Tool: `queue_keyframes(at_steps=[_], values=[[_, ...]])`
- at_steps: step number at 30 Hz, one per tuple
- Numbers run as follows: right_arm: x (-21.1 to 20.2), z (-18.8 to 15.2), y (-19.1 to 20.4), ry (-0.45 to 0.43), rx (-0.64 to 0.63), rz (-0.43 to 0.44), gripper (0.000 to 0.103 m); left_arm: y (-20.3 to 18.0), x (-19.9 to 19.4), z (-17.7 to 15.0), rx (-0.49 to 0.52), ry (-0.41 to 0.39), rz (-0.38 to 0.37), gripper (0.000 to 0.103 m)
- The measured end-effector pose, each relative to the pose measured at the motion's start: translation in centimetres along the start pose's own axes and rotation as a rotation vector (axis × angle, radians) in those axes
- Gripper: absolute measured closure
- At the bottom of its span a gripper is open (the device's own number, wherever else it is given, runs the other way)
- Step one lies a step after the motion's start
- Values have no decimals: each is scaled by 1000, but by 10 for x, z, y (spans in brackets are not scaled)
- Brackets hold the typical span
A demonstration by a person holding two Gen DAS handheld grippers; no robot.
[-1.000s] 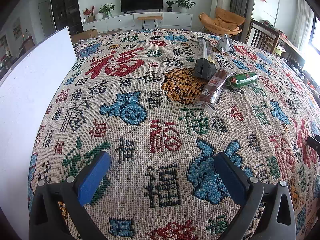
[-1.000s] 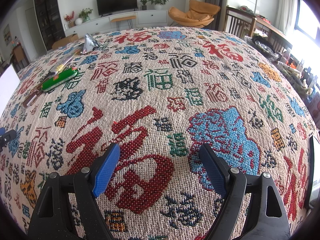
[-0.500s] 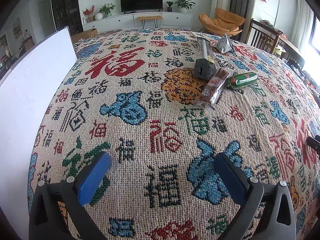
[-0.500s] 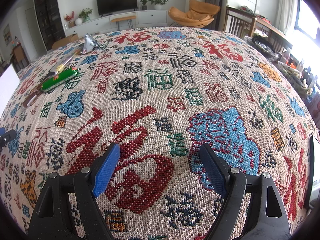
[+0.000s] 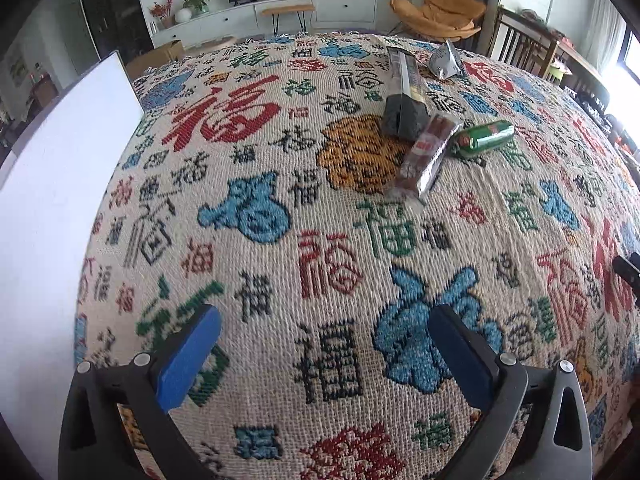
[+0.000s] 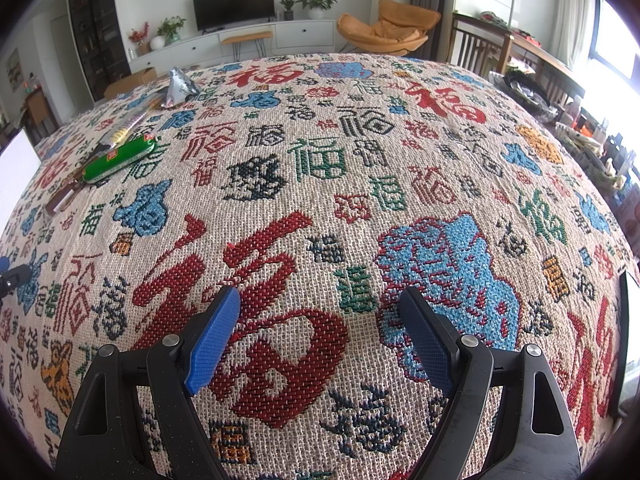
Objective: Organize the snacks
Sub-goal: 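Grasp the brown sausage stick with the left tool and lift it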
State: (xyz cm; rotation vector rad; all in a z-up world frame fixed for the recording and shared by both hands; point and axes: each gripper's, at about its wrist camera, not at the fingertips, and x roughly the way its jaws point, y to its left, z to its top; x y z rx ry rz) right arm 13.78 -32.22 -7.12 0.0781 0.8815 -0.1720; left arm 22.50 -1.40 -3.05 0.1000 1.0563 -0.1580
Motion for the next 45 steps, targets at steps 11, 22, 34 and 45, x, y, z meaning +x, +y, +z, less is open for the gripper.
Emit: queue_keyframes(at_steps=[11, 22, 34, 45], values=[[0, 0, 0, 0, 0, 0, 18, -79, 20, 89, 335, 6, -20, 42], [1, 0, 0, 0, -1, 0, 18, -44, 10, 43, 45, 58, -203, 86], [1, 0, -1, 0, 0, 0, 18, -6, -27, -23, -57, -39, -147, 27], [1, 0, -1, 0, 0, -1, 18, 0, -5, -29, -21, -122, -2, 2]])
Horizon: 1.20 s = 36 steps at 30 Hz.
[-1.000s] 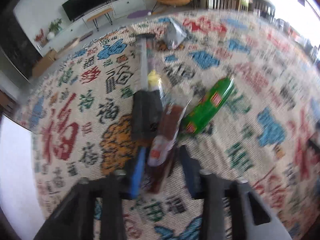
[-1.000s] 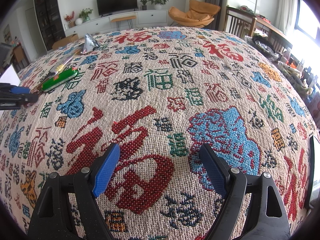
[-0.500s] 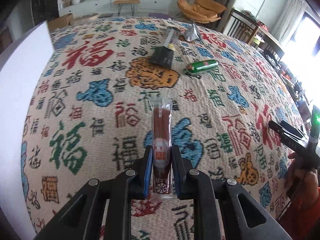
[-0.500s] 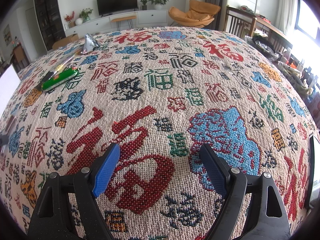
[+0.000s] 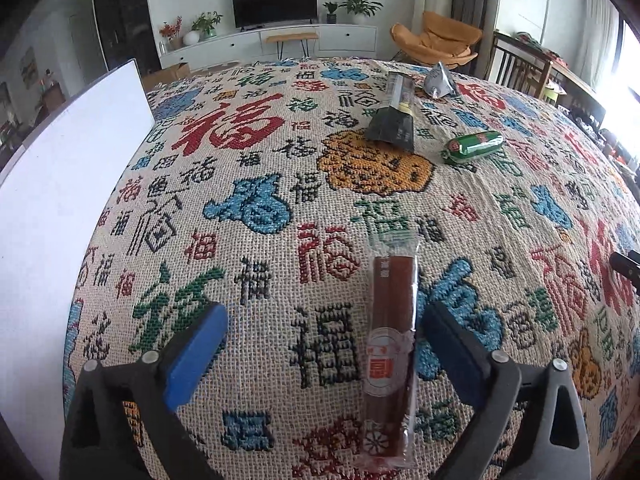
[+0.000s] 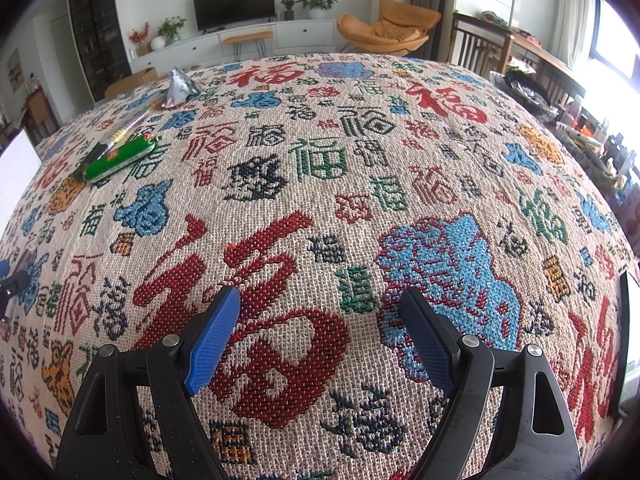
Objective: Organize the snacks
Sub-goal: 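Grasp the brown sausage stick with the left tool and lift it, then grasp the green sausage with the right tool while the left tool holds the brown stick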
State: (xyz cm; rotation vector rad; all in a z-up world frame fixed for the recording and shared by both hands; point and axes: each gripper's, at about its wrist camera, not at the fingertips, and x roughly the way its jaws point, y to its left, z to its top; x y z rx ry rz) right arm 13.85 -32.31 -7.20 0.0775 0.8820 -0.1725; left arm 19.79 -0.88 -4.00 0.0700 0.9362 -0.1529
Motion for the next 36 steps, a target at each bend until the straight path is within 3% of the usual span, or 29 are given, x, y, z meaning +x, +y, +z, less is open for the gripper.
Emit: queue_keyframes(at_steps=[23, 26, 29, 32, 34, 36], values=[[0, 0, -1, -1, 4, 13, 17, 1, 2, 0, -6, 3, 8, 0], [-4, 1, -7, -3, 58, 87, 18, 1, 2, 0, -7, 3, 7, 0], [-12, 14, 0, -20, 194, 299, 18, 1, 2, 0, -6, 3, 7, 0], [-5, 57, 41, -17, 79, 394, 18, 1, 2, 0, -7, 3, 7, 0], [18, 92, 71, 74, -43, 418, 19, 1, 2, 0, -7, 2, 7, 0], [43, 116, 89, 200, 3, 384, 18, 1, 2, 0, -7, 2, 7, 0]])
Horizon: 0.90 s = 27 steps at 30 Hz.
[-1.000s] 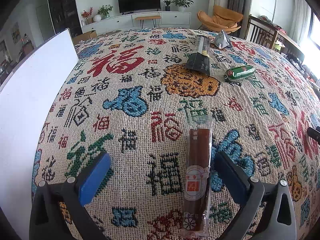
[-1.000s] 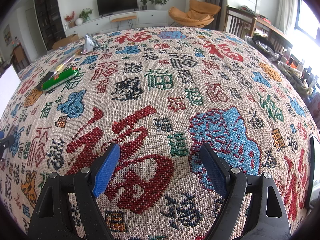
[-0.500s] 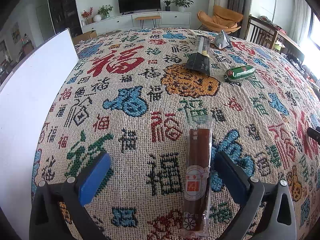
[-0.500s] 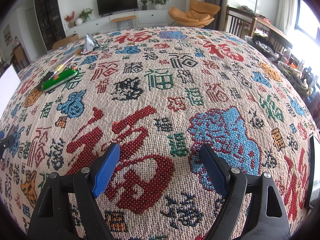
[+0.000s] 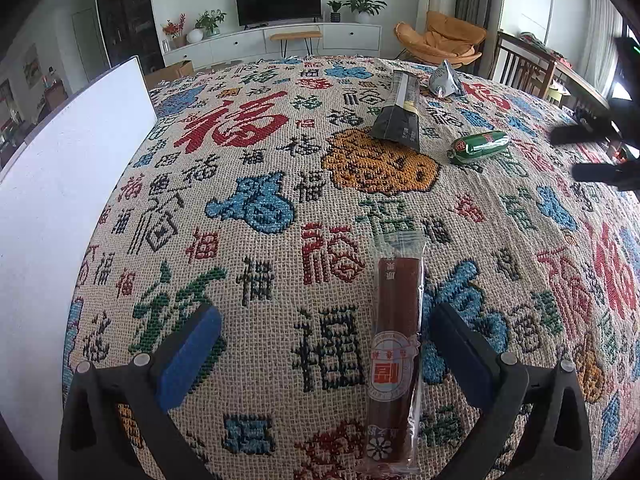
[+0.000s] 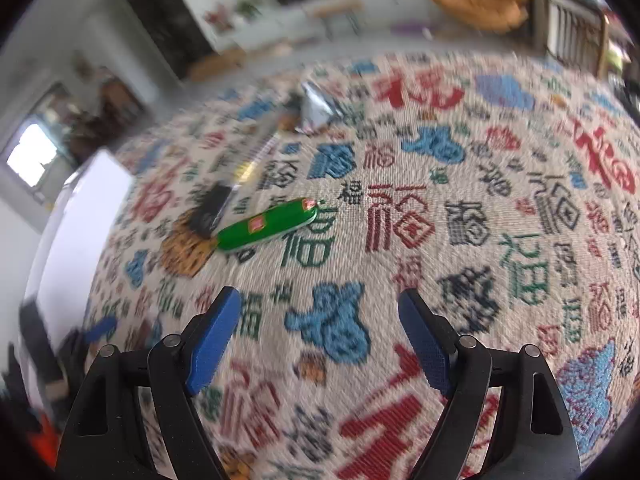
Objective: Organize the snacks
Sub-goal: 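Grasp the green sausage with the right tool while the left tool holds the brown stick, then carry the brown stick and green sausage over the white box and release both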
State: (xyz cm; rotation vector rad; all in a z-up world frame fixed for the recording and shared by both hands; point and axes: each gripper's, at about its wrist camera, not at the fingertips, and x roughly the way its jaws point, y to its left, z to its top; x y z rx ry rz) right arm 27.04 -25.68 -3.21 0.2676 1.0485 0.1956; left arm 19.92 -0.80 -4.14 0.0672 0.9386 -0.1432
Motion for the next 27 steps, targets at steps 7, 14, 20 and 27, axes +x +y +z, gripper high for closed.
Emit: queue_keyframes(at_steps=[7, 14, 20, 27], values=[[83, 50, 50, 68, 218, -103, 21, 0, 0, -1, 0, 0, -1, 0], [95, 38, 87, 1, -32, -304, 79, 0, -1, -1, 0, -1, -1, 0], [56, 10, 44, 10, -18, -155, 79, 0, -1, -2, 0, -1, 0, 0], [-13, -50, -19, 62, 74, 71, 79, 0, -6, 5, 55, 110, -70, 17]])
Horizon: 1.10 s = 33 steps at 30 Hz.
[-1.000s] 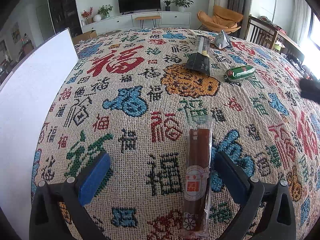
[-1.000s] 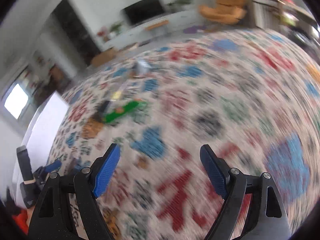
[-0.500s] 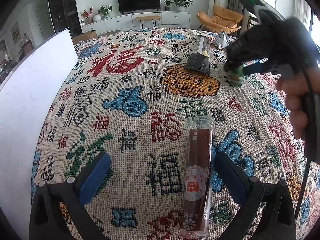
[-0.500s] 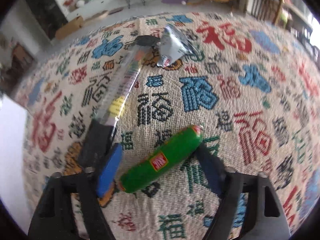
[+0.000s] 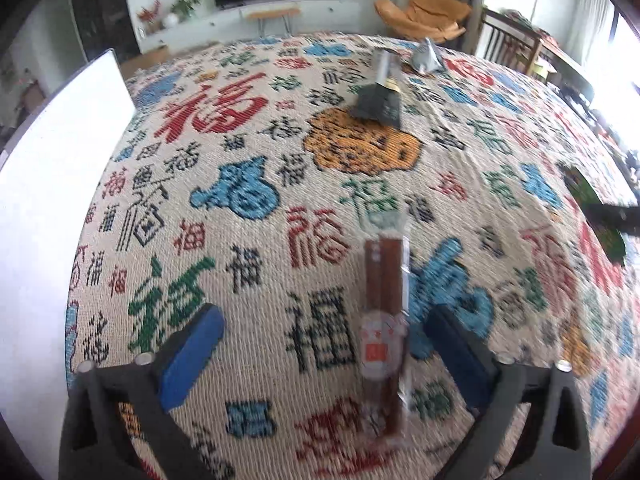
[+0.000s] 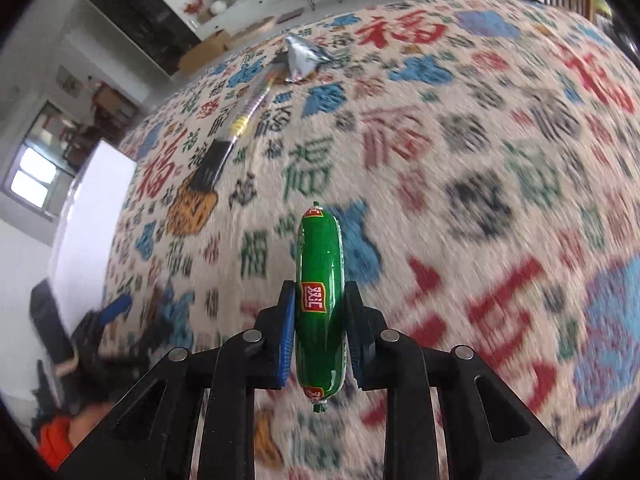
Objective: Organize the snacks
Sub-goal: 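Carry the brown stick and green sausage over the white box and release both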
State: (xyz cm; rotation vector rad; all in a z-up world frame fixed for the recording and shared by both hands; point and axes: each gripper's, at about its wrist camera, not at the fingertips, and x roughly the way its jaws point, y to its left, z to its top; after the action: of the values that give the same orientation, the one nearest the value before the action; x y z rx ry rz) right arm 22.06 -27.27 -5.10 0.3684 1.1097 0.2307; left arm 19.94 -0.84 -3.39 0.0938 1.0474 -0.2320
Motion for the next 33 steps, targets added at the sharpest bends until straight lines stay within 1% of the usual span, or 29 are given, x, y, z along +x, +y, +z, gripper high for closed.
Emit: queue_keyframes(at_steps=[1, 2, 3, 4, 6, 9, 11, 14, 17, 19, 20, 21, 22, 24, 25, 27, 28, 30, 31, 32, 33], values=[[-10, -10, -6, -2, 7, 10, 79, -4, -4, -1, 16, 0, 2, 34], [-17, -18, -11, -4, 12, 14, 79, -9, -7, -2, 35, -2, 4, 40], [-23, -26, -14, -6, 17, 17, 79, -14, -8, -4, 47, 1, -3, 58], [-28, -32, -17, -8, 24, 22, 79, -19, -10, -4, 62, 1, -21, 86], [-36, -43, -19, -12, 40, 28, 79, -28, -14, -7, 76, -2, -25, 85], [-49, -54, -17, -31, 52, 39, 79, -21, -34, -18, 3, -54, -111, 85], [-56, -59, -10, -43, 54, 70, 79, -9, -62, -26, -74, -109, -190, 85], [-70, -62, 10, -58, 47, 123, 79, 14, -115, -35, -174, -206, -281, 85], [-78, -55, 51, -68, 18, 184, 79, 50, -177, -38, -265, -314, -346, 85], [-83, -46, 94, -75, -28, 243, 79, 80, -216, -39, -315, -382, -368, 85], [-84, -41, 118, -79, -55, 275, 79, 95, -233, -38, -336, -412, -368, 85], [-84, -37, 143, -82, -82, 307, 79, 112, -251, -40, -354, -440, -358, 85], [-86, -33, 176, -83, -117, 351, 79, 131, -268, -42, -371, -465, -333, 85], [-85, -28, 231, -79, -172, 424, 79, 169, -296, -47, -407, -502, -245, 85], [-83, -27, 264, -72, -203, 464, 79, 183, -303, -50, -415, -510, -198, 85], [-76, -27, 324, -58, -269, 516, 79, 215, -308, -56, -446, -497, -81, 85], [-70, -29, 351, -55, -300, 526, 79, 232, -305, -60, -464, -479, -36, 85], [-52, -33, 397, -42, -351, 534, 78, 260, -285, -66, -481, -410, 43, 84], [-40, -36, 417, -37, -373, 542, 76, 276, -264, -69, -499, -341, 101, 72], [-27, -40, 434, -33, -399, 533, 69, 285, -250, -71, -508, -297, 122, 61], [-11, -46, 450, -22, -438, 485, 40, 295, -232, -74, -523, -248, 144, 31]])
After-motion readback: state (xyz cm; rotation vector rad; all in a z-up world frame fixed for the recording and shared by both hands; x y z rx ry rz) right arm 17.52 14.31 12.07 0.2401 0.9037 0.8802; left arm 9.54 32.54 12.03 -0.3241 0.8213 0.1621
